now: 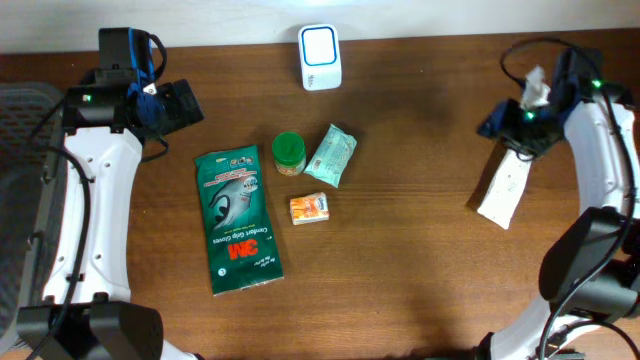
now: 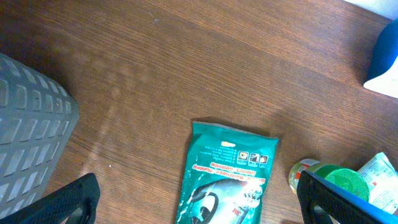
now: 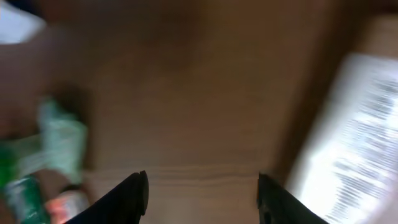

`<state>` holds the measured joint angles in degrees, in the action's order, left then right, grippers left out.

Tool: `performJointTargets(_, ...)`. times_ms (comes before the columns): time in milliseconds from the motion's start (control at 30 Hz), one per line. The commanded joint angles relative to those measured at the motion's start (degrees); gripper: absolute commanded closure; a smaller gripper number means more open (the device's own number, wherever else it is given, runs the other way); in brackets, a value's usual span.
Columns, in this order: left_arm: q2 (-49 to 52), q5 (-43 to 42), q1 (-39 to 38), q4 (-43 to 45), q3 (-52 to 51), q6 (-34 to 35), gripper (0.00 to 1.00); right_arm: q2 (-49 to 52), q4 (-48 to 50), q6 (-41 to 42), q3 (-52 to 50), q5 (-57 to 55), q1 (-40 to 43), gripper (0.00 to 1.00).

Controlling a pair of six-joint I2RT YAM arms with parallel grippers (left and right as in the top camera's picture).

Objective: Scan the item barcode
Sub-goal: 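Move the tube to the right side of the table and release, then reach the right gripper to the mint-green packet and grasp it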

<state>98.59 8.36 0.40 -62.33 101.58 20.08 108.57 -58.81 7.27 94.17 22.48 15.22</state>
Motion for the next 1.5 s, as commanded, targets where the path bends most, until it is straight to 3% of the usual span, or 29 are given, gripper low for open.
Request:
performJointTargets(0,-0.1,-0.2,0.2,0.1,0.6,-0.9,0.01,-1.1,2.8,2.3,-0.2,7.8,-5.6,0.45)
performJointTargets(133,-0.1,-0.2,0.2,0.1,0.6,-0.9,0.00,1.3,11.2,12.0,-4.8,7.8,-12.9,0.34)
performJointTargets(367,-0.1,-0.2,0.2,0.1,0.6,-0.9,0.01,8.6,23.6,23.6,-7.9,8.0,-23.6,0.34)
performJointTargets(567,-0.1,-0.2,0.2,0.1,0.6,-0.9,0.01,14.8,30.4,29.9,-7.9,8.0,-29.0,0.38)
performJointTargets(833,-0.1,-0.2,0.2,0.1,0.6,-0.9,0.01,18.6,35.8,32.3,-8.0,6.6,-32.4,0.49)
performJointTargets(1000,-0.1,-0.2,0.2,0.1,0.6,-0.9,0.01,19.8,35.9,32.2,-8.0,3.3,-32.9,0.63)
performJointTargets(1200,-0.1,-0.2,0.2,0.1,0.6,-0.9,0.00,19.8,35.9,25.7,-8.0,3.8,-32.8,0.96)
performJointTargets(1467,-0.1,-0.2,0.2,0.1,0.6,-0.9,0.01,12.0,33.1,12.6,-7.9,22.2,-25.9,0.96)
